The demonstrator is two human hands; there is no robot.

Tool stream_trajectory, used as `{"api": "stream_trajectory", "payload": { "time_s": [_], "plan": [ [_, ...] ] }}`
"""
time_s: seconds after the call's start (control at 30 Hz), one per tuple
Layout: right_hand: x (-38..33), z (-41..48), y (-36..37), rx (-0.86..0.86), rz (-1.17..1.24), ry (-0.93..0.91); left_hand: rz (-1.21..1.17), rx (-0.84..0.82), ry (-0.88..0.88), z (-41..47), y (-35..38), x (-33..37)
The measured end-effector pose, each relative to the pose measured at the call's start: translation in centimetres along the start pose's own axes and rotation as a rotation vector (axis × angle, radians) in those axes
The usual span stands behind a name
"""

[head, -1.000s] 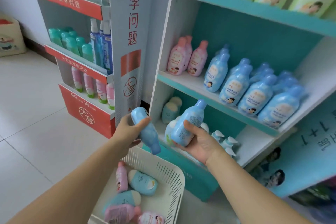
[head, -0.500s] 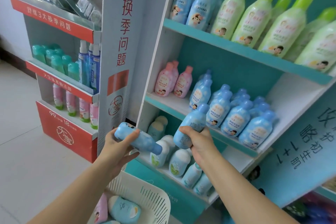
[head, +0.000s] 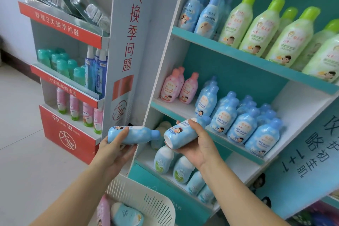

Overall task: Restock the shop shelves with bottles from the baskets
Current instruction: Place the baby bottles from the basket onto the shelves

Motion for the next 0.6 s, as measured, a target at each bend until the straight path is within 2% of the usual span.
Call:
{"api": "stream_trajectory", "payload": {
  "time_s": [0.27, 0.43, 0.5, 0.6],
  "plan": [
    [-1.3, 0.9, -0.5, 0.094, -0.107, -0.005, -0.027, 0.016, 0.004, 0.3, -0.7, 0.4],
    [-4.1, 1.7, -1.1, 0.162, -0.109, -0.128, -0.011, -0.01, -0.006, 0.5, -0.3, 0.0],
    [-6.2, 1.9, -0.6, 0.195, -0.252, -0.24, -0.006, -0.014, -0.009, 0.6, -0.1, 0.0],
    [-10.2, 1.2, 1.1, 0.256, -0.623, -0.447, 0.007, -0.021, 0.003, 0.7, 0.1, 0.3]
  ]
}}
Point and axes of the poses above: each hand's wrist, its own z-axis towards the middle knuckle, its own y-axis out of the palm, x = y × z, the point moved 10 cm from there along z, towards the middle knuckle, and after that the axes turned 5 degrees about x, right-handed, at the moved point
